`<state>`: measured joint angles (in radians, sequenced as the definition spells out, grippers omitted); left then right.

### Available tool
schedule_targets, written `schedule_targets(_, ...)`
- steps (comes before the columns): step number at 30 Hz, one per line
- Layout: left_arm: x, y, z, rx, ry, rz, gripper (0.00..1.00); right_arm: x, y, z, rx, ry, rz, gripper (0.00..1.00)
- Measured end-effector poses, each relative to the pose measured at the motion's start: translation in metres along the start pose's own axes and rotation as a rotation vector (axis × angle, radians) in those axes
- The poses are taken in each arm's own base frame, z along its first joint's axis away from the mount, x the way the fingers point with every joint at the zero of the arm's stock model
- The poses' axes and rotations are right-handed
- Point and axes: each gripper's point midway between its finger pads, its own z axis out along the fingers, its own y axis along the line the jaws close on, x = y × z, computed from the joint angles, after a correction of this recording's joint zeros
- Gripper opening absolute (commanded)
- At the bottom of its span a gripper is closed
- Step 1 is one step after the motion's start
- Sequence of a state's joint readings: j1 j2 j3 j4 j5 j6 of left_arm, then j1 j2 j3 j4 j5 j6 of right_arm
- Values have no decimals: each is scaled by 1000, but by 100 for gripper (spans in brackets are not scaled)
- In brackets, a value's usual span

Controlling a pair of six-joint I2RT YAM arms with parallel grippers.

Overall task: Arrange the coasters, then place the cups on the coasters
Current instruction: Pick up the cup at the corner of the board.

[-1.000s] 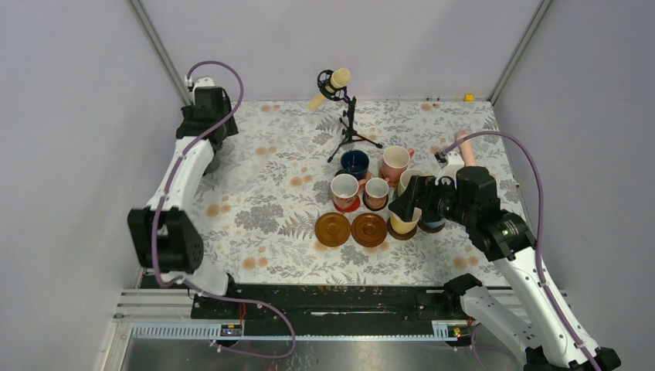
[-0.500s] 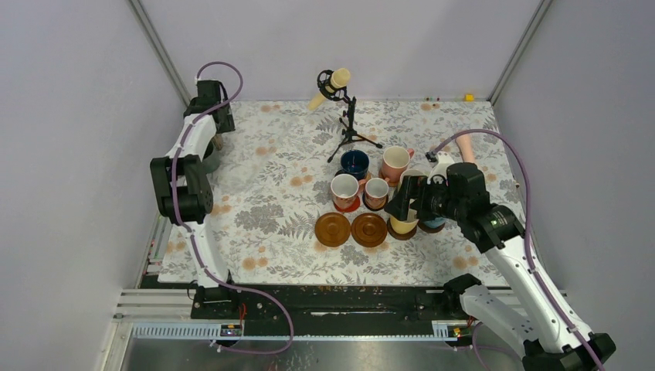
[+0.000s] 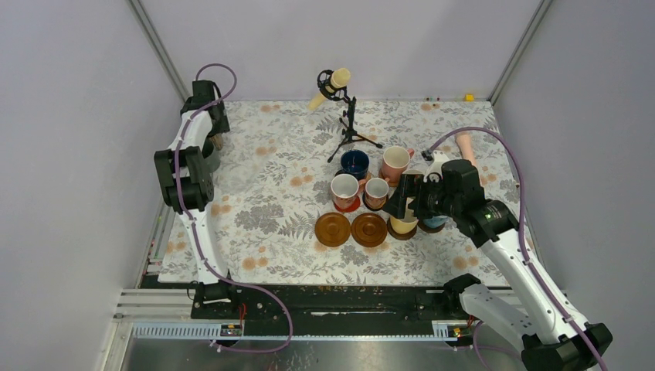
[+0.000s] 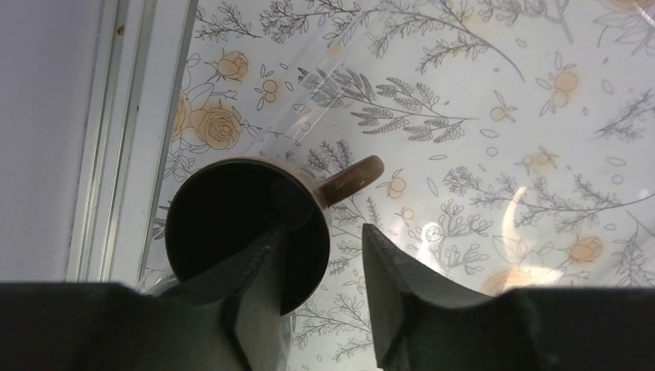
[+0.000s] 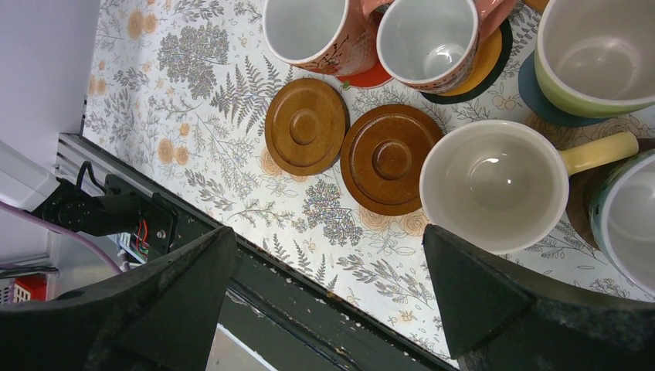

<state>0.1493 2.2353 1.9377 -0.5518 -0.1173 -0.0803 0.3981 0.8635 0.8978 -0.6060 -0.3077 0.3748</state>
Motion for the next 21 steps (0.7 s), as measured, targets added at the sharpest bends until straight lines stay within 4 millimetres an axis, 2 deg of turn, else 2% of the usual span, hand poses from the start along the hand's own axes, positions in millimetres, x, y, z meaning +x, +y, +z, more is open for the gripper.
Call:
schedule_targets(8, 5, -7, 1, 15, 14, 1, 4, 0, 0, -1, -1, -4, -1, 99)
schedule_targets(10, 4, -11, -1, 7, 11, 16, 0, -1, 1, -2, -3, -9, -3, 100)
schedule_targets(13, 4, -24, -12, 14, 13, 42, 0, 0, 1, -5, -7, -20, -8, 99)
schedule_targets(17, -7, -54, -38, 54, -24, 80, 0, 2, 1, -11, -7, -43, -20, 100)
schedule_targets(21, -22, -90, -84, 114, -91, 118, 0, 7, -9, -14, 26, -68, -30, 99)
